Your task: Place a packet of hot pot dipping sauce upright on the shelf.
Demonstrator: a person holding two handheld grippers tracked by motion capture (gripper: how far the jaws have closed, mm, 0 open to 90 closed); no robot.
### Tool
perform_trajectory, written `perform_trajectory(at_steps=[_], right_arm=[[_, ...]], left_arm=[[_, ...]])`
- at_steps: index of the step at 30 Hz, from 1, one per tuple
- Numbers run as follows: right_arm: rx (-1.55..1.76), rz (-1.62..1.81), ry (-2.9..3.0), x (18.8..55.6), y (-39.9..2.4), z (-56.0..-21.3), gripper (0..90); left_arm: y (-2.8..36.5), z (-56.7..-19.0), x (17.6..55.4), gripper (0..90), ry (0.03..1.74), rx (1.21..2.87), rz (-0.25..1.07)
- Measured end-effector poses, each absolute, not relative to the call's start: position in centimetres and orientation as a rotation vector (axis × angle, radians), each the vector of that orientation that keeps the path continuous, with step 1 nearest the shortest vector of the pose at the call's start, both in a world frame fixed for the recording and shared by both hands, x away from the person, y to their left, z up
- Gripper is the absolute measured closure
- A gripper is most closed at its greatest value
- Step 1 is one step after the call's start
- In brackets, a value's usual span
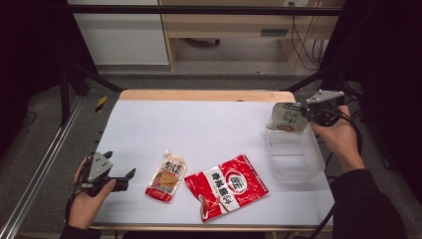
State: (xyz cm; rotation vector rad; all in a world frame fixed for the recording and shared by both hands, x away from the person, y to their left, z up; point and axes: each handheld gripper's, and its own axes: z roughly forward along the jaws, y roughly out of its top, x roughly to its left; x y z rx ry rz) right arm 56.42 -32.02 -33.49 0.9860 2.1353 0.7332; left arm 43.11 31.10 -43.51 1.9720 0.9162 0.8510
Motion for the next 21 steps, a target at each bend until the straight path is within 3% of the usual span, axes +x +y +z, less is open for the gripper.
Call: perform_trajectory(at_steps=[21], right_arm=[[0.974, 0.702, 2.193, 57.24, -31.27, -34.31, 89.8]], left_arm=[[31.01, -43.55, 43.11, 4.3, 0.914, 1.978, 0.849]])
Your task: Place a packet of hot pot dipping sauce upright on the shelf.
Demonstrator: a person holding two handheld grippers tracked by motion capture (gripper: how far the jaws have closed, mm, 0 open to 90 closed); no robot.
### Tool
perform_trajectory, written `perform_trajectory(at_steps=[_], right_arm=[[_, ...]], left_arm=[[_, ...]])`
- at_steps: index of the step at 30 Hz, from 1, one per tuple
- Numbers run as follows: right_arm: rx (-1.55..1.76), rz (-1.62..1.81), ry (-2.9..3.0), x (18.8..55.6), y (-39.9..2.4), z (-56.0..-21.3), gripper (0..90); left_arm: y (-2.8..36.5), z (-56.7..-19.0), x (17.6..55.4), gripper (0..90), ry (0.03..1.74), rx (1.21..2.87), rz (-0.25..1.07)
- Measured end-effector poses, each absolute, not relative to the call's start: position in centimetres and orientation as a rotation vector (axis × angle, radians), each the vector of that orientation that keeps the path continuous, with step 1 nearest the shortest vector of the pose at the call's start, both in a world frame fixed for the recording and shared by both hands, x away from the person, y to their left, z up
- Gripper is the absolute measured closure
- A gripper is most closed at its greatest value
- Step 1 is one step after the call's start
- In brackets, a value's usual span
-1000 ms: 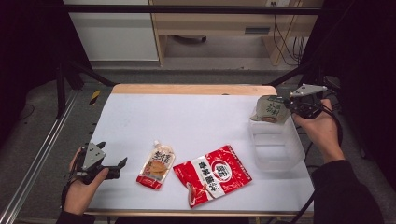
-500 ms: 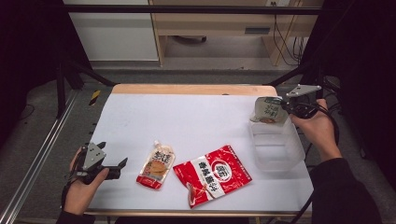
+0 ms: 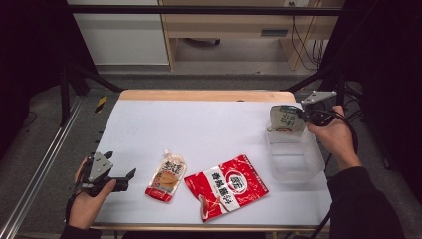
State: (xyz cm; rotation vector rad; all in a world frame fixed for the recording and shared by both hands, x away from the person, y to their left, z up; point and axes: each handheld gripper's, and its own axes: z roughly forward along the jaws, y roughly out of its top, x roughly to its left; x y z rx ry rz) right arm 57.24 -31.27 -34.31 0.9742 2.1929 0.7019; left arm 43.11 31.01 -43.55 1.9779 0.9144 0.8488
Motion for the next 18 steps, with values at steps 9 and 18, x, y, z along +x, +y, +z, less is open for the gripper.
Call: perform_trajectory(at_steps=[9, 18], right_arm=[[1.020, 0.712, 2.185, 58.3, -31.9, -34.9, 89.7], [1.096, 0.764, 2.153, 59.4, -33.1, -35.7, 88.4]], left_arm=[[31.0, -43.6, 43.2, 4.3, 0.920, 1.974, 0.852], [30.8, -43.7, 43.1, 4.3, 0.916, 1.989, 0.846]])
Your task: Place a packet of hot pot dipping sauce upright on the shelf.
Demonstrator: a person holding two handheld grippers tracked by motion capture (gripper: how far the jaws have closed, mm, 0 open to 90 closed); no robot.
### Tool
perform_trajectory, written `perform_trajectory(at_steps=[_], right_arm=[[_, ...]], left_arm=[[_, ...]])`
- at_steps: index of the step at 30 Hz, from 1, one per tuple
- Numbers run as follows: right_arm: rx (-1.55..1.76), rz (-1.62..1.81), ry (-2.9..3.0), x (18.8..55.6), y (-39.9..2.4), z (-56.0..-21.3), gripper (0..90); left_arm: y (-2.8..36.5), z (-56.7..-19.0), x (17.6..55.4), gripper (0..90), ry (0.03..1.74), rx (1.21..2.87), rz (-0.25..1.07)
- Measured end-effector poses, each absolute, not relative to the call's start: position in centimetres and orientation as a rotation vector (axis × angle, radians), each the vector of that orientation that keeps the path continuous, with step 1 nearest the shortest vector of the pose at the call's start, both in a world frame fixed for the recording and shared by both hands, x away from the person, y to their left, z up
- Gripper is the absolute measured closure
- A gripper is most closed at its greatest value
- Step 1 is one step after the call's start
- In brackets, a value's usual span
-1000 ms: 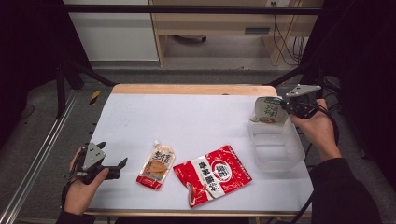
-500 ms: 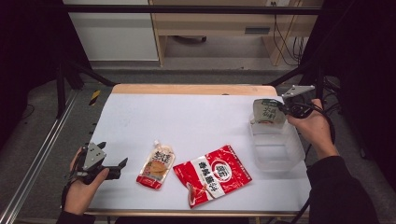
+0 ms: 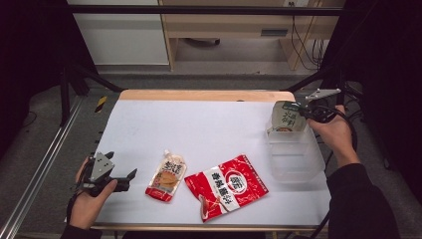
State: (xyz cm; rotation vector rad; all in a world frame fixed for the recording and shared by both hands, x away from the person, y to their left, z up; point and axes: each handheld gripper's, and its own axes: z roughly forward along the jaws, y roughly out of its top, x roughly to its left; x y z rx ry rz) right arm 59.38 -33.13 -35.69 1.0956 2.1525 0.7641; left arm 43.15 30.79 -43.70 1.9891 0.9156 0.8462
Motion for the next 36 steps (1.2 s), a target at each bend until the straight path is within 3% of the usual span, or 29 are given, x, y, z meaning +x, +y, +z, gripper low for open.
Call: perform_trajectory(at_steps=[13, 16, 18, 19, 20, 22, 26, 36], right_arm=[[1.132, 0.760, 2.130, 59.8, -33.2, -35.9, 85.2], [1.141, 0.761, 2.117, 59.8, -33.2, -35.9, 77.8], [1.157, 0.763, 2.094, 59.7, -33.2, -35.7, 67.9], [1.157, 0.763, 2.094, 59.7, -33.2, -35.7, 67.9], [1.159, 0.771, 2.069, 59.6, -33.2, -35.4, 59.8], [1.157, 0.784, 2.048, 59.4, -33.2, -35.1, 51.5], [1.129, 0.793, 2.016, 58.6, -33.0, -34.3, 40.4], [1.073, 0.831, 1.999, 56.0, -31.5, -32.5, 27.9]], left_arm=[[30.7, -43.7, 43.1, 4.3, 0.912, 1.994, 0.849], [30.7, -43.7, 43.1, 4.3, 0.911, 1.992, 0.848], [30.7, -43.7, 43.1, 4.3, 0.911, 1.992, 0.848], [30.7, -43.7, 43.1, 4.3, 0.911, 1.992, 0.848], [30.7, -43.7, 43.1, 4.2, 0.913, 1.991, 0.849], [30.7, -43.7, 43.1, 4.3, 0.912, 1.990, 0.849], [30.7, -43.7, 43.1, 4.3, 0.912, 1.991, 0.848], [30.6, -43.7, 43.1, 4.2, 0.909, 1.995, 0.845]])
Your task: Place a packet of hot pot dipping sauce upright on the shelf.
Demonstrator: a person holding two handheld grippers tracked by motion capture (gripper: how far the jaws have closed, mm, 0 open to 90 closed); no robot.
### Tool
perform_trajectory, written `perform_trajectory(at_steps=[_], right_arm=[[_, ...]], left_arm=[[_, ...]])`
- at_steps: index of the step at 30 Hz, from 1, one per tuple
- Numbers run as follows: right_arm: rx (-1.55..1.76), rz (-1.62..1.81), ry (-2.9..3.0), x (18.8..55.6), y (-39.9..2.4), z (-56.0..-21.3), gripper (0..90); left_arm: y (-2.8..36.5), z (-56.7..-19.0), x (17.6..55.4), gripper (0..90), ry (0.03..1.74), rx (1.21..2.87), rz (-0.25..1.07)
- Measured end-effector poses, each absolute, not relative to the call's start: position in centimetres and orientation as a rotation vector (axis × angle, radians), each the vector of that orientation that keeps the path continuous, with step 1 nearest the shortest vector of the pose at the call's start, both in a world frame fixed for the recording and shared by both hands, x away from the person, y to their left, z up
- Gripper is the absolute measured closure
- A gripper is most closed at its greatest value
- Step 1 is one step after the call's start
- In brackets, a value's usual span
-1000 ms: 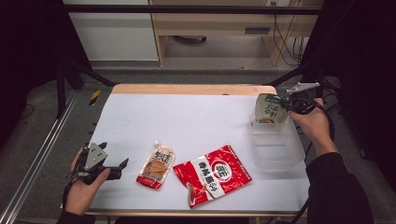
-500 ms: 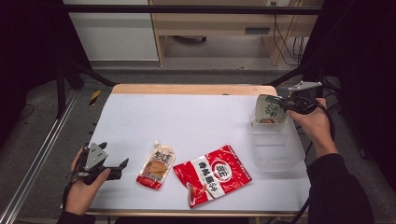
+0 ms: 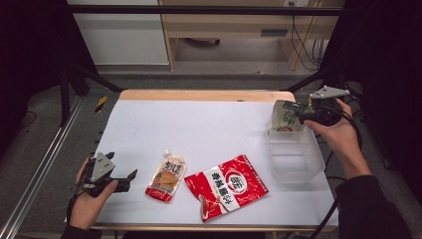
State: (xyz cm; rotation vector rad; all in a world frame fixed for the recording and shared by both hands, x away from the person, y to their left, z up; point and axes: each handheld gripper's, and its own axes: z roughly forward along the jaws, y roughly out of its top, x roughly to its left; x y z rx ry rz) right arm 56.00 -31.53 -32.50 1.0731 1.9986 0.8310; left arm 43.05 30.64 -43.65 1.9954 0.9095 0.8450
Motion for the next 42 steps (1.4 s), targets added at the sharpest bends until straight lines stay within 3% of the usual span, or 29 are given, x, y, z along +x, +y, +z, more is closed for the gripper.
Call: perform_trajectory(at_steps=[13, 25, 32, 42], right_arm=[[0.873, 0.924, 2.051, 50.1, -24.9, -31.8, 20.5], [0.771, 1.032, 2.183, 46.4, -16.3, -34.8, 16.0], [0.716, 1.105, 2.261, 45.6, -11.7, -36.9, 27.1], [0.694, 1.148, 2.355, 45.7, -6.4, -39.3, 36.1]], left_arm=[[29.6, -43.6, 42.6, 4.3, 0.876, 2.036, 0.810], [27.9, -43.9, 41.7, 4.3, 0.827, 2.079, 0.753], [26.2, -44.6, 41.2, 4.4, 0.775, 2.143, 0.712], [25.4, -45.3, 41.2, 5.6, 0.770, 2.189, 0.651]])
